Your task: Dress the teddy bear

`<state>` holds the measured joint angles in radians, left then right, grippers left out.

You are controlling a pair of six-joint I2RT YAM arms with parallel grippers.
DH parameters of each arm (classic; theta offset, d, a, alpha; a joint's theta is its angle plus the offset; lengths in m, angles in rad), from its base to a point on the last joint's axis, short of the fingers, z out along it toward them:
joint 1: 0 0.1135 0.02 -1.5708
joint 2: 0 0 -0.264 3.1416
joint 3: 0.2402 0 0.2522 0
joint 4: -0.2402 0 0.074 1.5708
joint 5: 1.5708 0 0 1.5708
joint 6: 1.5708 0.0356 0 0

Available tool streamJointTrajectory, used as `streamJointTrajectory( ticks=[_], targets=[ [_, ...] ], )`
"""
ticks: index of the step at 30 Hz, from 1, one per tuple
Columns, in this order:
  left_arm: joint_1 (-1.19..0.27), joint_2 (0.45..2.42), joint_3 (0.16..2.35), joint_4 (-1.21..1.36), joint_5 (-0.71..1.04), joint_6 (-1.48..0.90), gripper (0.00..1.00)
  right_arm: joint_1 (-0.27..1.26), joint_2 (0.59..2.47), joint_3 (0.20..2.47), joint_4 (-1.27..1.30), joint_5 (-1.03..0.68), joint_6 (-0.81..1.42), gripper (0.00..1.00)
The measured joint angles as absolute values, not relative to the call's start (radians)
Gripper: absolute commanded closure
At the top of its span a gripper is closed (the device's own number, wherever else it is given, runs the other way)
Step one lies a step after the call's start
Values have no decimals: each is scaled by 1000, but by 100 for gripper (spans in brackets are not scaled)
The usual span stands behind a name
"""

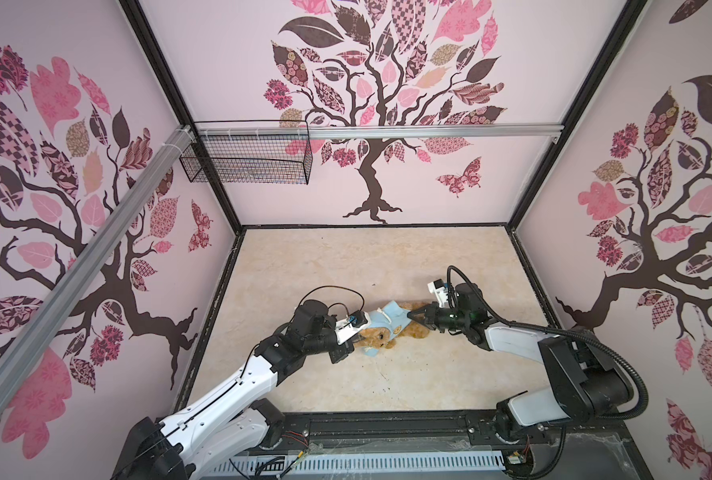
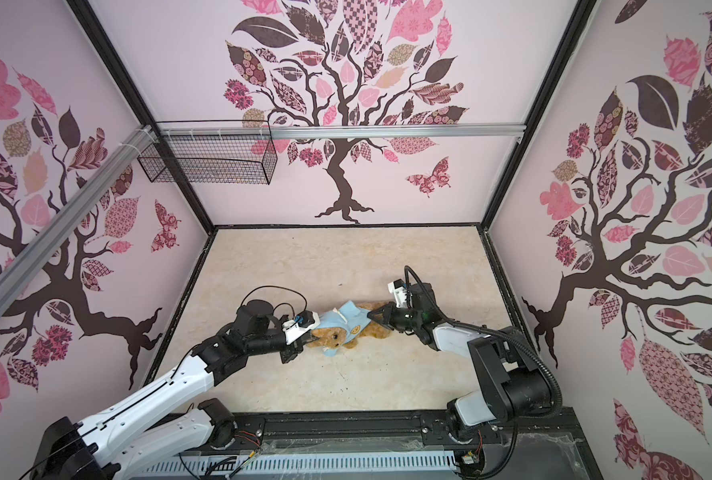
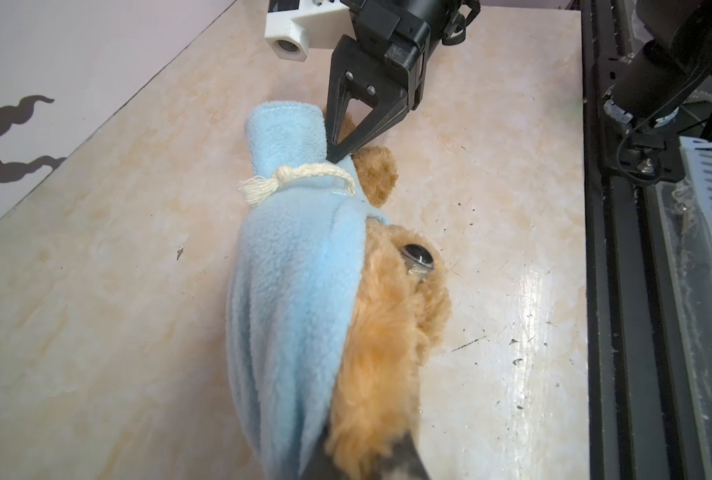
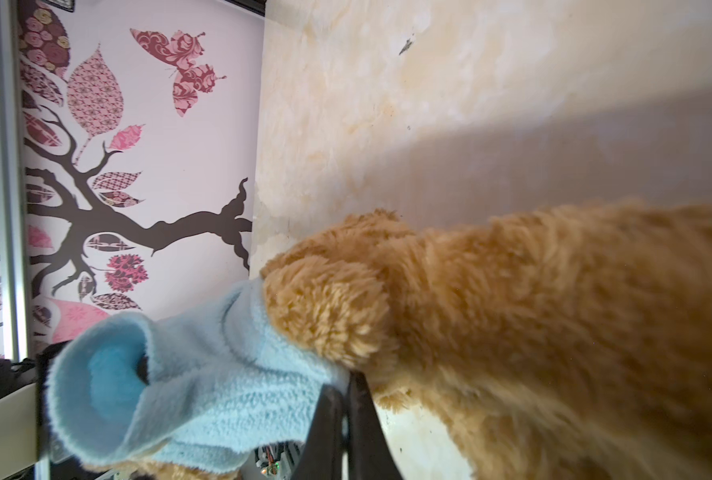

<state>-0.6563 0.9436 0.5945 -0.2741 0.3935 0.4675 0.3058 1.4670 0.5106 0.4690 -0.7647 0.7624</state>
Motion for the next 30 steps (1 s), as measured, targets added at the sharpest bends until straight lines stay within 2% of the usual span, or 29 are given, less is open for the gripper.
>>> streamJointTrajectory(
  ticks=[5,9,12,14,17,24,27,30],
  targets=[
    [-656,939,606,-295,363,542,100,297,1411,510,456,-753,711,76],
    [-654,954,627,-331,343,607,100,300,1211,525,338,-646,570,59],
    [-654,966,642,-339,339,664,100,405,1067,571,295,-577,453,50],
    [-654,967,647,-339,339,702,100,481,1015,604,298,-565,393,48],
    [-655,967,650,-339,342,752,100,558,1030,670,297,-580,320,45],
    [-656,953,653,-339,355,826,100,682,1245,830,212,-614,181,41],
    [-657,947,653,-339,362,841,100,694,1319,864,178,-643,147,36],
    [-659,947,653,-339,368,847,100,714,1377,898,119,-642,98,38]
  ],
)
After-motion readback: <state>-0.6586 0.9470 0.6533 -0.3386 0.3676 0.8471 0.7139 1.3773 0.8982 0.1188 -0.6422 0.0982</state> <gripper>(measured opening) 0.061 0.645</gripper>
